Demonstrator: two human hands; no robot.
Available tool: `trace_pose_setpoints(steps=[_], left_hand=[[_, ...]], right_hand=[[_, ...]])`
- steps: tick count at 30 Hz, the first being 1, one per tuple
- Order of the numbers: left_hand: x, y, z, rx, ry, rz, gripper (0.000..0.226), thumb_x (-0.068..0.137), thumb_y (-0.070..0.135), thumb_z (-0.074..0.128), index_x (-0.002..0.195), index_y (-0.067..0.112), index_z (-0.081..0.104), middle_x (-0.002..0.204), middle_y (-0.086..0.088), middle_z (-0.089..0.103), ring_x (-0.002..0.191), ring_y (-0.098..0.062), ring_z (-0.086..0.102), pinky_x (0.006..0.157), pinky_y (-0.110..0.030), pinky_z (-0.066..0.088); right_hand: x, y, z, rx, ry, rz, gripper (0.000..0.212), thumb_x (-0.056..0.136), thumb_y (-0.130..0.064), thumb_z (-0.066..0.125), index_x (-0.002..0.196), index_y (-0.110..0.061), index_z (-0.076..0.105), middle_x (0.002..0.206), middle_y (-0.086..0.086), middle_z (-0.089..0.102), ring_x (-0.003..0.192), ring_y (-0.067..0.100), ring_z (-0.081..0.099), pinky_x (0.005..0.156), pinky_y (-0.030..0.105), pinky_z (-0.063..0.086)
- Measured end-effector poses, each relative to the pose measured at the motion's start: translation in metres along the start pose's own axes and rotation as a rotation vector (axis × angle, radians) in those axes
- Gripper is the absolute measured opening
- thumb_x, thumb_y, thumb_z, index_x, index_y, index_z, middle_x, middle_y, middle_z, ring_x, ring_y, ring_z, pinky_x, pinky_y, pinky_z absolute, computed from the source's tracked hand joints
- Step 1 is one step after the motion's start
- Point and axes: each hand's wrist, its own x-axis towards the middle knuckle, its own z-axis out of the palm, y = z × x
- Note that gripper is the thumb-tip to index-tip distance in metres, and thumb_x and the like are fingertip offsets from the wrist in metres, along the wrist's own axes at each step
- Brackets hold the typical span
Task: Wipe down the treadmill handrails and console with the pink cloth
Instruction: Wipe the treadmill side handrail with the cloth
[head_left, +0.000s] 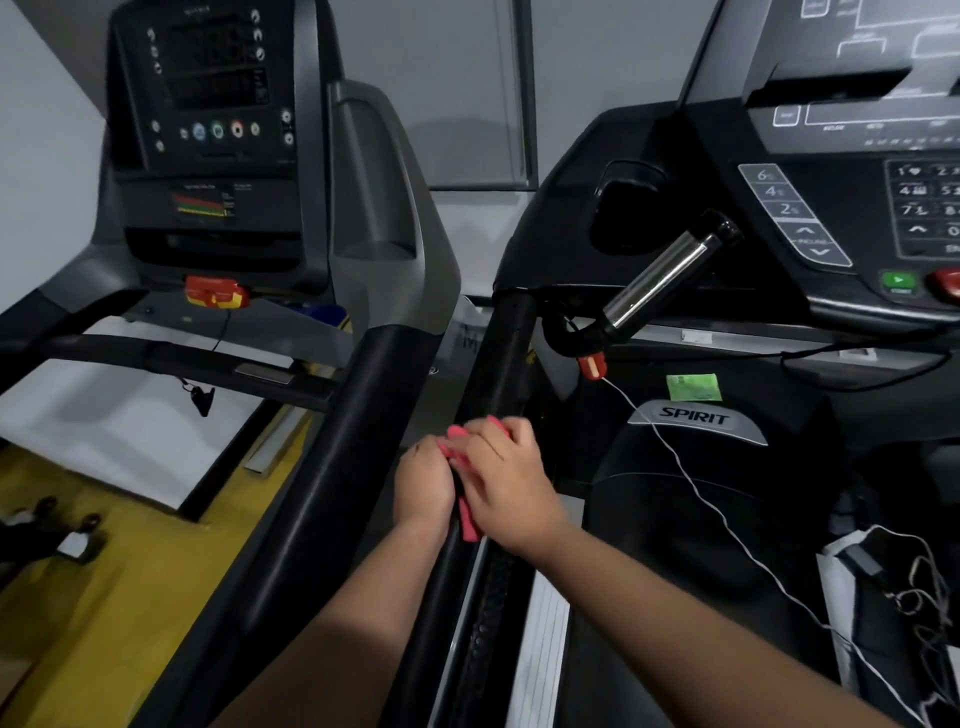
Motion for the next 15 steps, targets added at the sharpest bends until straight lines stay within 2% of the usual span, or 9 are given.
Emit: trace_pose_setpoints(steps=[2, 4, 7, 10, 12, 14, 15], left_hand=[[0.002, -0.002, 0.002, 0.021, 0.008, 0.009, 0.033, 0.093, 0.014, 0.036, 0.095, -0.001, 0.065, 0.106, -0.025, 0.065, 0.103, -0.038, 0.06, 0.094, -0.049, 0.046], [0.002, -0.001, 0.003, 0.039, 0.008, -0.002, 0.035, 0.093, 0.015, 0.033, 0.093, 0.0, 0.065, 0.105, -0.025, 0.065, 0.103, -0.037, 0.06, 0.096, -0.05, 0.044], [-0.001, 0.003, 0.001, 0.016, 0.036, -0.049, 0.035, 0.095, 0.016, 0.033, 0.096, -0.002, 0.063, 0.107, -0.02, 0.064, 0.104, -0.033, 0.059, 0.099, -0.045, 0.043], [-0.003, 0.006, 0.002, -0.025, 0.058, -0.083, 0.033, 0.097, 0.018, 0.033, 0.096, 0.005, 0.064, 0.108, -0.015, 0.063, 0.102, -0.028, 0.058, 0.095, -0.038, 0.043], [-0.005, 0.005, 0.002, -0.031, 0.055, -0.082, 0.036, 0.097, 0.019, 0.032, 0.095, 0.002, 0.064, 0.108, -0.017, 0.065, 0.102, -0.03, 0.059, 0.093, -0.039, 0.045], [-0.005, 0.004, 0.002, -0.002, 0.035, -0.079, 0.038, 0.095, 0.021, 0.032, 0.092, 0.006, 0.067, 0.105, -0.018, 0.067, 0.1, -0.032, 0.061, 0.095, -0.043, 0.046], [-0.005, 0.005, 0.001, 0.002, 0.023, -0.083, 0.038, 0.094, 0.023, 0.032, 0.087, 0.011, 0.068, 0.102, -0.016, 0.068, 0.097, -0.031, 0.062, 0.095, -0.045, 0.046]], right_hand=[[-0.008, 0.007, -0.004, 0.077, 0.03, -0.072, 0.019, 0.09, -0.015, 0.051, 0.108, -0.015, 0.059, 0.103, 0.004, 0.065, 0.096, 0.017, 0.048, 0.088, 0.027, 0.034], [-0.001, 0.016, -0.005, 0.071, -0.024, -0.089, 0.019, 0.092, -0.016, 0.048, 0.108, -0.015, 0.059, 0.104, 0.004, 0.064, 0.097, 0.019, 0.051, 0.088, 0.028, 0.033], [0.027, 0.021, -0.002, -0.02, -0.079, 0.042, 0.026, 0.092, -0.022, 0.044, 0.099, -0.012, 0.066, 0.101, 0.001, 0.064, 0.089, 0.027, 0.052, 0.082, 0.038, 0.043], [0.044, 0.013, 0.003, -0.126, -0.018, 0.175, 0.024, 0.092, -0.022, 0.046, 0.094, -0.012, 0.068, 0.097, 0.002, 0.063, 0.085, 0.029, 0.049, 0.072, 0.044, 0.047], [0.032, 0.004, 0.006, -0.087, 0.071, 0.229, 0.021, 0.092, -0.023, 0.05, 0.1, -0.015, 0.068, 0.105, 0.0, 0.064, 0.092, 0.026, 0.048, 0.079, 0.037, 0.044], [0.005, -0.004, 0.008, 0.082, 0.108, 0.31, 0.025, 0.093, -0.025, 0.048, 0.11, -0.015, 0.064, 0.116, 0.0, 0.058, 0.106, 0.016, 0.042, 0.095, 0.022, 0.032], [-0.008, -0.007, 0.009, 0.2, 0.108, 0.405, 0.03, 0.094, -0.028, 0.044, 0.115, -0.014, 0.059, 0.12, 0.0, 0.052, 0.11, 0.014, 0.039, 0.097, 0.013, 0.025]])
